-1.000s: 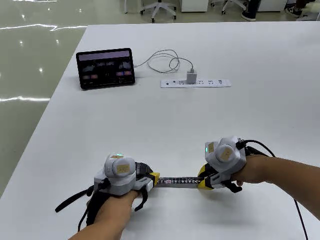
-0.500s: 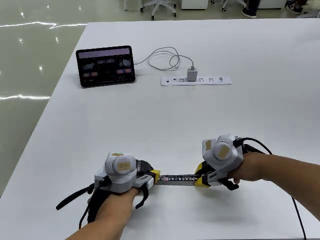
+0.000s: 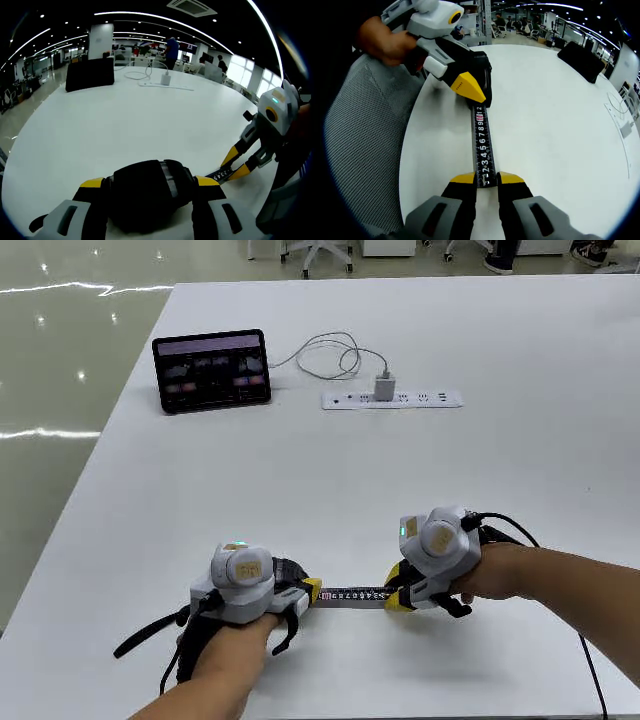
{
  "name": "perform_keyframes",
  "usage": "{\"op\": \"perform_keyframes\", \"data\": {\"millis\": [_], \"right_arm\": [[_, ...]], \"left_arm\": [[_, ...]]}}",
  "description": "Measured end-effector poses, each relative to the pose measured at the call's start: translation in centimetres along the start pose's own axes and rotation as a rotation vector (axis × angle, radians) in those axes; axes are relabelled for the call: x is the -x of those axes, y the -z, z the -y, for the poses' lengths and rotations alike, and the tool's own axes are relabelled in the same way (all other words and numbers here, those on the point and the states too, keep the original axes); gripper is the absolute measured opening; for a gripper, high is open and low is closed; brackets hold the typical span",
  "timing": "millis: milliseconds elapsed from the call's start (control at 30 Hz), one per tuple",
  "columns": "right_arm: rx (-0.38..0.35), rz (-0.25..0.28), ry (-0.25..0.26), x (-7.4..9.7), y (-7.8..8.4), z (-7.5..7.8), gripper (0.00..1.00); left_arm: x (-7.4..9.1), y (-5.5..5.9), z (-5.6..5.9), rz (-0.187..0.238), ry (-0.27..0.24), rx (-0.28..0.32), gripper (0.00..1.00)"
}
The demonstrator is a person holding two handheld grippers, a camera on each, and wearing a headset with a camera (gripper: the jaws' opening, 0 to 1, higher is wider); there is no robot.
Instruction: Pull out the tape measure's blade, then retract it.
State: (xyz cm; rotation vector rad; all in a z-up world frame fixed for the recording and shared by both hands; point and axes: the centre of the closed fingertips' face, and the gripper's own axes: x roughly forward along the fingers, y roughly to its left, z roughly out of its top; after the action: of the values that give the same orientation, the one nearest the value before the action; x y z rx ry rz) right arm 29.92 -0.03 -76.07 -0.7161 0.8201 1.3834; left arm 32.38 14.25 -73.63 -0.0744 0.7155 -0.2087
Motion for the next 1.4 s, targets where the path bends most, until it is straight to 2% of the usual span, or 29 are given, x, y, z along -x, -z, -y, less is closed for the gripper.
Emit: {"op": "perform_keyframes", "data": {"millis": [300, 1000, 1400], "right_arm": [[0.011, 0.004, 0.003, -0.3, -0.6, -0.1, 0.12], [-0.027, 0.025, -0.008, -1.1, -1.7, -0.1, 0.12], [-0.013, 0.039, -0.018, -1.9, -2.5, -0.1, 0.11]], "left_arm": [[0.0, 0.0, 0.0, -0.003, -0.002, 0.003, 0.65], [0.0, 0.0, 0.0, -0.002, 0.0, 0.006, 0.65], [0.0, 0.0, 0.0, 0.001, -0.002, 0.012, 0.64]]}}
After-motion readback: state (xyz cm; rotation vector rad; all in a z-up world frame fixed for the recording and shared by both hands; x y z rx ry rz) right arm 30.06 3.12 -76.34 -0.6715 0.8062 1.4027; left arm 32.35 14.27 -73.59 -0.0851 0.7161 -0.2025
